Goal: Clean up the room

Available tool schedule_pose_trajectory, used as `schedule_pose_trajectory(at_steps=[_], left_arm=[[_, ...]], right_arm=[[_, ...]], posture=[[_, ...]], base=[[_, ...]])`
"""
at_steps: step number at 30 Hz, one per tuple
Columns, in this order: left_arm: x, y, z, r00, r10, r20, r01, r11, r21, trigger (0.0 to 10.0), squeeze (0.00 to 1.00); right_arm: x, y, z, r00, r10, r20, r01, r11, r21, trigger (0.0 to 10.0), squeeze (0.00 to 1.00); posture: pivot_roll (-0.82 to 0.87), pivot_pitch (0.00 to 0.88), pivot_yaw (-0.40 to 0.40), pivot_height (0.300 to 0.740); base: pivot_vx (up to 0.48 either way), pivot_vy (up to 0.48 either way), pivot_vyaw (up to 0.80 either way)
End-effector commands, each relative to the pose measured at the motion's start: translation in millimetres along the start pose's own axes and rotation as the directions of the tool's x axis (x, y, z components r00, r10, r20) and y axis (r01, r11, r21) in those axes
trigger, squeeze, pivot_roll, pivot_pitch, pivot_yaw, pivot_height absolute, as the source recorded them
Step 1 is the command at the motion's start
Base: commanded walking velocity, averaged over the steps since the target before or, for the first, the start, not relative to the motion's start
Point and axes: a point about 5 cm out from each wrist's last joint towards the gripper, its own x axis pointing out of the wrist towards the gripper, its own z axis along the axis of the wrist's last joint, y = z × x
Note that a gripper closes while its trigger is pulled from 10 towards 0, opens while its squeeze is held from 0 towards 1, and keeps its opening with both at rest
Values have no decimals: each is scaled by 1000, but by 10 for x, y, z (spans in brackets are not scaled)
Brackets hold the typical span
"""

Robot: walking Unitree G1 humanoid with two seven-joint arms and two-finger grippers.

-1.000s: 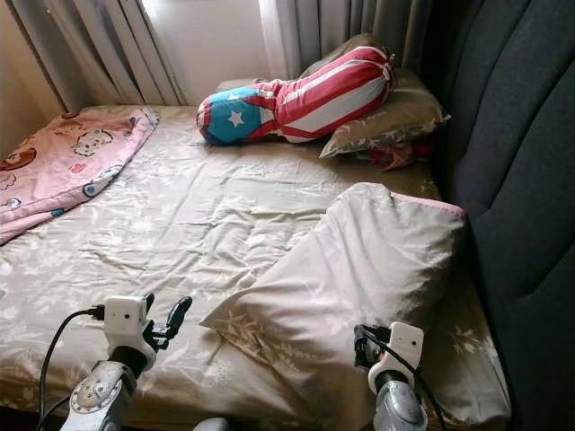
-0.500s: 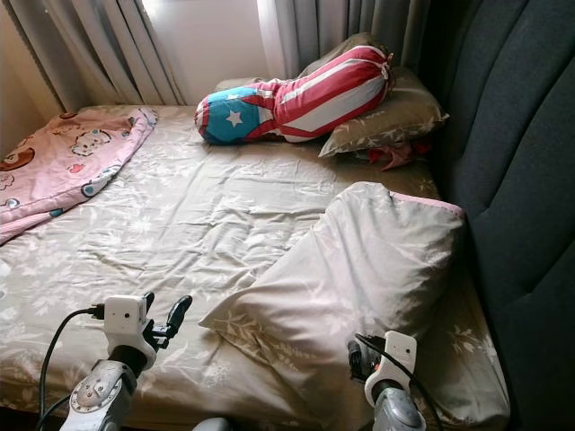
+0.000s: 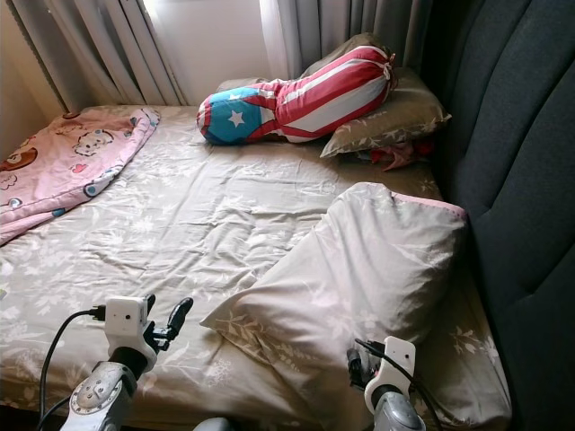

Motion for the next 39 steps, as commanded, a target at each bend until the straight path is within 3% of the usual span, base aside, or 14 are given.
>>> schedule_pose_trajectory(at_steps=[1,14,15,16,17,21,39], left_arm=[[-18,38,32,1000,-1,-2,1,1000,14,10000,0],[-86,60,145,1000,-27,8,27,999,36,10000,0],[-95,51,152,1000,-27,8,27,999,35,10000,0],[-105,45,158,1000,-28,8,27,999,35,10000,0],[-115,38,161,1000,-28,8,27,999,34,10000,0],[-150,41,146,1000,-20,-2,20,999,30,10000,0],[-159,2,113,1000,-8,-17,9,1000,8,10000,0]], right_arm=[[-7,4,-81,999,-11,-45,12,1000,14,10000,0],[61,138,18,997,-5,-71,8,999,46,10000,0],[63,151,21,998,4,-71,-1,999,41,2706,0],[63,158,20,997,10,-71,-7,999,36,2706,0],[62,165,9,997,18,-77,-15,999,35,0,0],[52,213,-40,994,57,-91,-55,998,29,0,0],[35,176,-77,995,49,-83,-45,998,52,0,0]], posture=[[34,19,75,662],[79,84,88,662],[82,89,86,662],[84,91,85,662],[86,96,84,662],[78,105,78,662],[61,95,60,662]], base=[[0,0,0],[0,0,0],[0,0,0],[0,0,0],[0,0,0],[0,0,0],[0,0,0]])
